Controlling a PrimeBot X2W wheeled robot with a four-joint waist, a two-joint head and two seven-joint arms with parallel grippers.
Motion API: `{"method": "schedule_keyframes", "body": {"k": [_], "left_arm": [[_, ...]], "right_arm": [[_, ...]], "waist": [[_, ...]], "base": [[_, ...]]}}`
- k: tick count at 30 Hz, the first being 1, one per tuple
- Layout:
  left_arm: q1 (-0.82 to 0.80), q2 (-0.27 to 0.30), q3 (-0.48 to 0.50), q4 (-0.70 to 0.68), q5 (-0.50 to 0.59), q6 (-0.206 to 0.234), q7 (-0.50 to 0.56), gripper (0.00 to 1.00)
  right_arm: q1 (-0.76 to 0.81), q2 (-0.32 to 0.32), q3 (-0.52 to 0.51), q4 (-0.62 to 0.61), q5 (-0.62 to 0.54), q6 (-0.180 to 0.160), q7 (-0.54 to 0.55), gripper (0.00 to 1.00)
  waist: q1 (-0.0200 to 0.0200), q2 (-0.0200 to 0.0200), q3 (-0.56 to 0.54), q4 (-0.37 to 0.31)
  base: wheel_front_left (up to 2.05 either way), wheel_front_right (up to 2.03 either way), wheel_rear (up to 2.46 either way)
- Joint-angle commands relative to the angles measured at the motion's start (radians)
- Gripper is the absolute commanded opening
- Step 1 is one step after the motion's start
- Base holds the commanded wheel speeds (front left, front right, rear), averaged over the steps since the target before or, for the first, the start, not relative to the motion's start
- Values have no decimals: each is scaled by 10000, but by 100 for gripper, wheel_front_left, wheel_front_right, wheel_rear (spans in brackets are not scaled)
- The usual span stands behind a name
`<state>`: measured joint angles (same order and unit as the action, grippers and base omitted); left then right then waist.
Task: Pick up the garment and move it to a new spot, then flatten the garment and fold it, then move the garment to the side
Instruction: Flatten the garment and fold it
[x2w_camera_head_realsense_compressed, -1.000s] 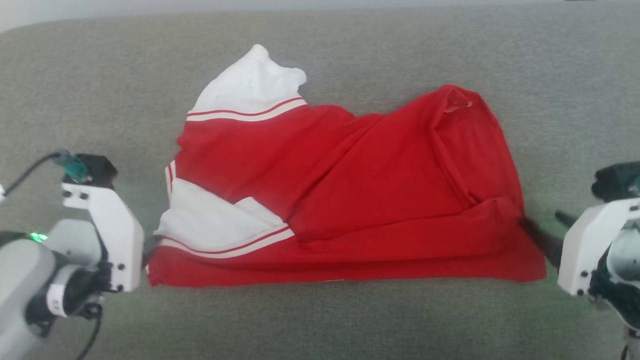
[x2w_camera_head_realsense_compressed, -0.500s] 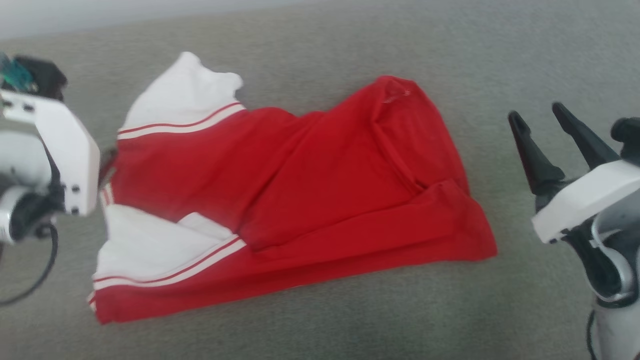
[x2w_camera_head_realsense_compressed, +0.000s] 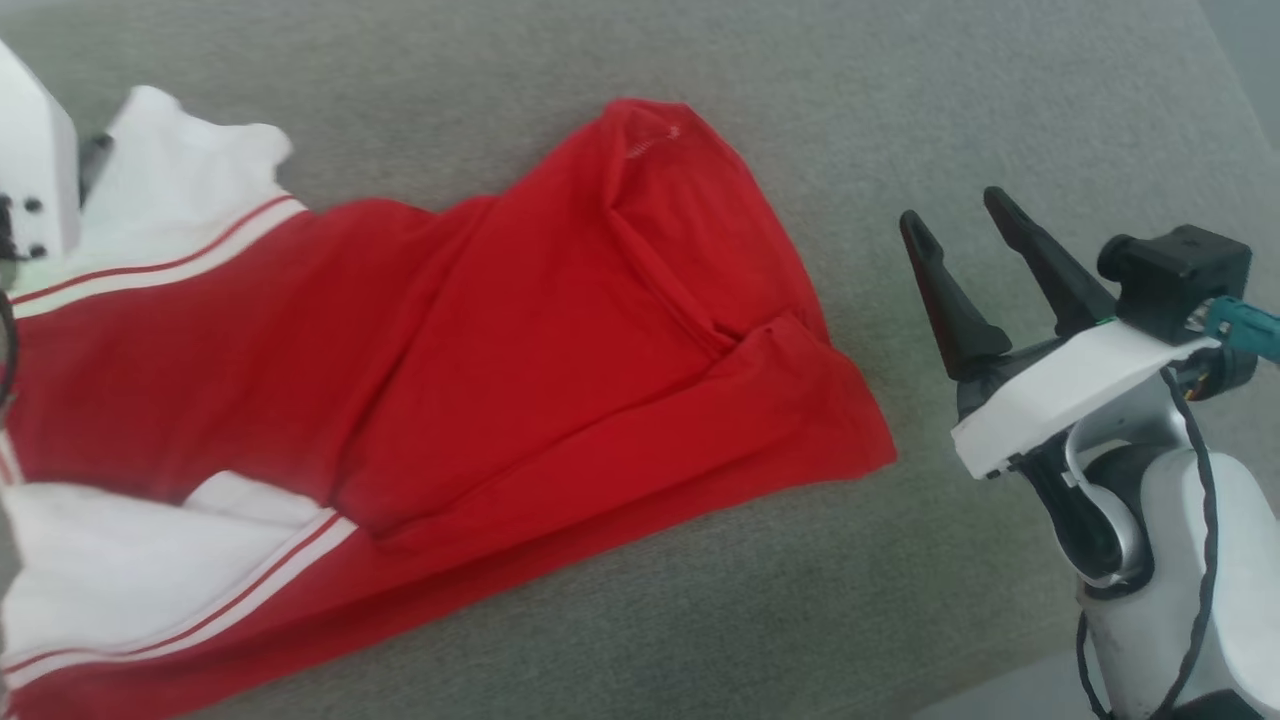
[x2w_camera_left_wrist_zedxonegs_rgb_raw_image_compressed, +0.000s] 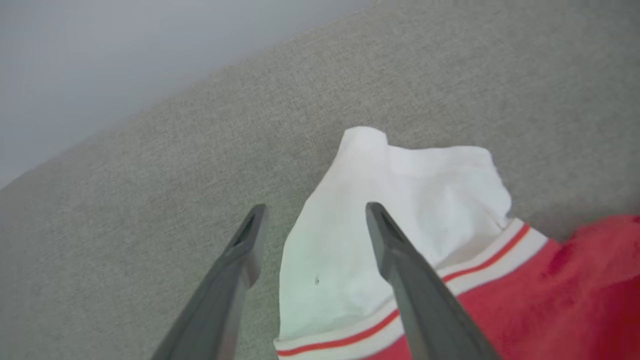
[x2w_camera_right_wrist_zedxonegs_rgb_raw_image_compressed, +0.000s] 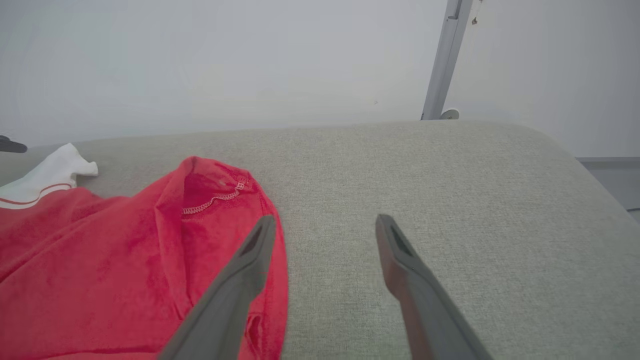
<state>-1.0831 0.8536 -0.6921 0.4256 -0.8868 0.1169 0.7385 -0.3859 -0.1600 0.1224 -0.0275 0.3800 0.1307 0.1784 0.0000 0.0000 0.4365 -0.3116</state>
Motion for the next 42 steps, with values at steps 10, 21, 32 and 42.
{"method": "schedule_keyframes", "body": {"k": [10,21,32,42], "left_arm": [[-1067,-554,-154,2026,123,-321,342,100],[-1463,-1434,-383,3123,-132,-373,1082,0],[-2302,-2473,-501,3568,16,-663,509,0],[-2778,-3193,-622,4168,2,-1038,21,0]], "right_arm": [[-307,21,126,304,141,0,-221,100],[-997,-65,307,437,335,0,559,100],[-3584,-201,1078,1955,457,0,2411,100],[-5441,-59,1830,4354,701,0,4501,100]], "waist": [[0,0,705,-531],[0,0,904,-150],[0,0,1142,784],[0,0,1284,1428]], "base": [[0,0,0],[0,0,0],[0,0,0],[0,0,0]]}}
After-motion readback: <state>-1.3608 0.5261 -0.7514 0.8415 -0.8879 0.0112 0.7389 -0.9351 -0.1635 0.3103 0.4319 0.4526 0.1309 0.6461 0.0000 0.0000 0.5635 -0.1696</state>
